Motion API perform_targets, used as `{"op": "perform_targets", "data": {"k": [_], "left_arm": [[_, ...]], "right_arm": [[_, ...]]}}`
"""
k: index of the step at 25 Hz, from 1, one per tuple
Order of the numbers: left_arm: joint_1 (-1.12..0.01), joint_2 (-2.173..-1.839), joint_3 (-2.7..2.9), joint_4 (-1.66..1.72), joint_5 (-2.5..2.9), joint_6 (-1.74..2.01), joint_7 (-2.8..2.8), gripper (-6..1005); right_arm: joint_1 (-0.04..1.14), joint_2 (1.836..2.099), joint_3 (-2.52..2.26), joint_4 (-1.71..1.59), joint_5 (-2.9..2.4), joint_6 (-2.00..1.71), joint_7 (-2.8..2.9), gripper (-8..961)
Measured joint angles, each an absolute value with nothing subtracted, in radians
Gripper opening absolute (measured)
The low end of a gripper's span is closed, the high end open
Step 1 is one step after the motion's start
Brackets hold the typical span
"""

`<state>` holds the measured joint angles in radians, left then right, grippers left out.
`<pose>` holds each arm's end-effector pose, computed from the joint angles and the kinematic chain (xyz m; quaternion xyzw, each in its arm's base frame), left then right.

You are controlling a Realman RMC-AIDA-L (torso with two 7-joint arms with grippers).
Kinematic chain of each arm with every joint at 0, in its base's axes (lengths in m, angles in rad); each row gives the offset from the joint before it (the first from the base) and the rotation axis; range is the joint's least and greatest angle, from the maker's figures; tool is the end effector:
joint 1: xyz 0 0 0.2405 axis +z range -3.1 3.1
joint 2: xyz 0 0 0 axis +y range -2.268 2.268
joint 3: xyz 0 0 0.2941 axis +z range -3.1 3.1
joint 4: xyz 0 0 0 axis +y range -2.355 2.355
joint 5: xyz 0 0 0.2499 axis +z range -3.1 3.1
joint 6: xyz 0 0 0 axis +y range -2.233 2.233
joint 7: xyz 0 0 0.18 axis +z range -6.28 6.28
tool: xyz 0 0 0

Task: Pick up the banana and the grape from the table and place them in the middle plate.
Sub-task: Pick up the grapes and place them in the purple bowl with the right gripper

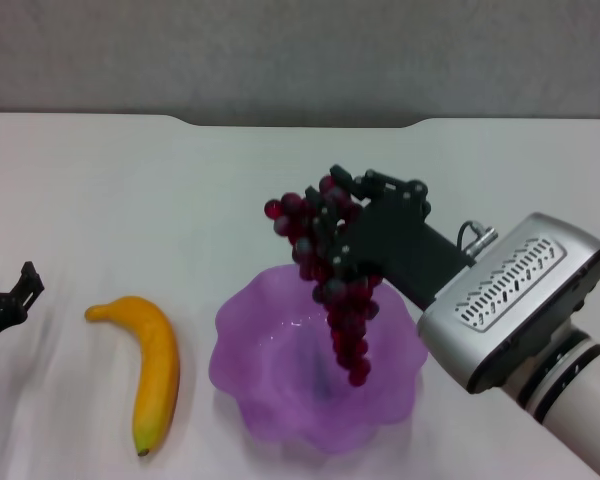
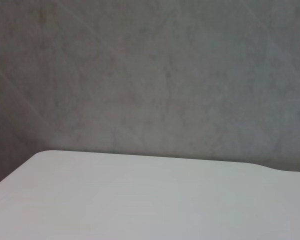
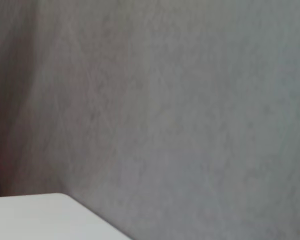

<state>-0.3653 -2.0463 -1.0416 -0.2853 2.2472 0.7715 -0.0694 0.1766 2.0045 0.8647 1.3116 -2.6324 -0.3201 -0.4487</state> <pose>-0.4509 0.3936 -0.0571 -0.6407 -0.3866 -0.1910 0.6353 0.1533 0.3697 -0.1362 -0.8552 0.0422 0.2482 0.4530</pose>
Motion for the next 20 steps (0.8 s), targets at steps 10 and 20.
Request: {"op": "perform_targets", "data": {"k": [10,20], "left_arm": [[-0.365,-2.046,-1.05,-0.285,2.247,0.772,-0.066,891],[-0.364,-2.046,-1.051,-0.285,2.247,0.772,-0.064,890]], "right_arm": [[0.218,2.002,0.852,1.233,-2.632,-0.276,-0.295,269],[0.229,2.004,0.938,1.394,-2.632,0.099,-0.229,268]]}}
